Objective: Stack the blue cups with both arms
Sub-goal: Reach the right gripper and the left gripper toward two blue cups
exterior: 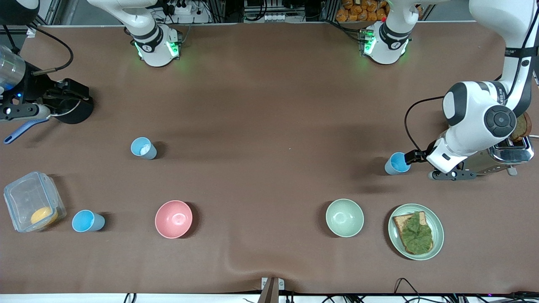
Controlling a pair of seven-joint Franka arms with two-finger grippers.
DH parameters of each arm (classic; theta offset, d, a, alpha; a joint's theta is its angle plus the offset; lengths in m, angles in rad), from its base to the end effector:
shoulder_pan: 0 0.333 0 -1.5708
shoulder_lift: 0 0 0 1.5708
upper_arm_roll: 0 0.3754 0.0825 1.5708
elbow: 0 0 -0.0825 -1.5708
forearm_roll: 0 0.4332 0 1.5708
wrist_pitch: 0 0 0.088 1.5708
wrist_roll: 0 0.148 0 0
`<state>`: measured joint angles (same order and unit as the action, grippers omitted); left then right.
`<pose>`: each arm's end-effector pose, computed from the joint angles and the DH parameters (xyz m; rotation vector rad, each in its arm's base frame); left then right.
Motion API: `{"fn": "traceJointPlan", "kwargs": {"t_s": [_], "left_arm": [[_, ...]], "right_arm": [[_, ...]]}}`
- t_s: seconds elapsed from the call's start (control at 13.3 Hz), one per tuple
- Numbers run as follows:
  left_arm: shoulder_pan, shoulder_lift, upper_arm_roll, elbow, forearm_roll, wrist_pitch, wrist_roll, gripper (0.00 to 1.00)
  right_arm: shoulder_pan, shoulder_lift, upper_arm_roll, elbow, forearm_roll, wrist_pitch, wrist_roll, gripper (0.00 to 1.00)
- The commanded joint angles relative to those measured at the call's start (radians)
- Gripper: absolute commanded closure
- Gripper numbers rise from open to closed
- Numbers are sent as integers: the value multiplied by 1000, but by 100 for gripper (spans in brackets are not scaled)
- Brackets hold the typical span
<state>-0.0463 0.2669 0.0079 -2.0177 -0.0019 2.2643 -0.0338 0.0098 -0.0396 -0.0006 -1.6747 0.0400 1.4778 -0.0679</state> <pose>0.6445 -0.0250 0.3023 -3.1400 0.0057 0.0318 0.5688 0.0114 0.6060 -3.0852 -0.1199 0.2414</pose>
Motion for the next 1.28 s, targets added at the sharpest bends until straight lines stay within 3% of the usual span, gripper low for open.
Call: {"fn": "traceJointPlan", "kwargs": {"t_s": [0.0, 0.6, 0.9, 1.2], "left_arm": [[5, 8, -5, -1, -16, 14, -12, 0], [3, 66, -5, -1, -16, 80, -12, 0], [-7, 78, -5, 1, -16, 92, -12, 0], [0, 89, -5, -9, -16, 100, -11, 0]], "right_arm": [[-13, 9, 8, -17, -12, 13, 14, 0], [-68, 24, 7, -262, -45, 270, 2, 0], [-88, 111, 5, -306, -49, 404, -3, 0], [-97, 121, 7, -443, -49, 596, -27, 0]]}}
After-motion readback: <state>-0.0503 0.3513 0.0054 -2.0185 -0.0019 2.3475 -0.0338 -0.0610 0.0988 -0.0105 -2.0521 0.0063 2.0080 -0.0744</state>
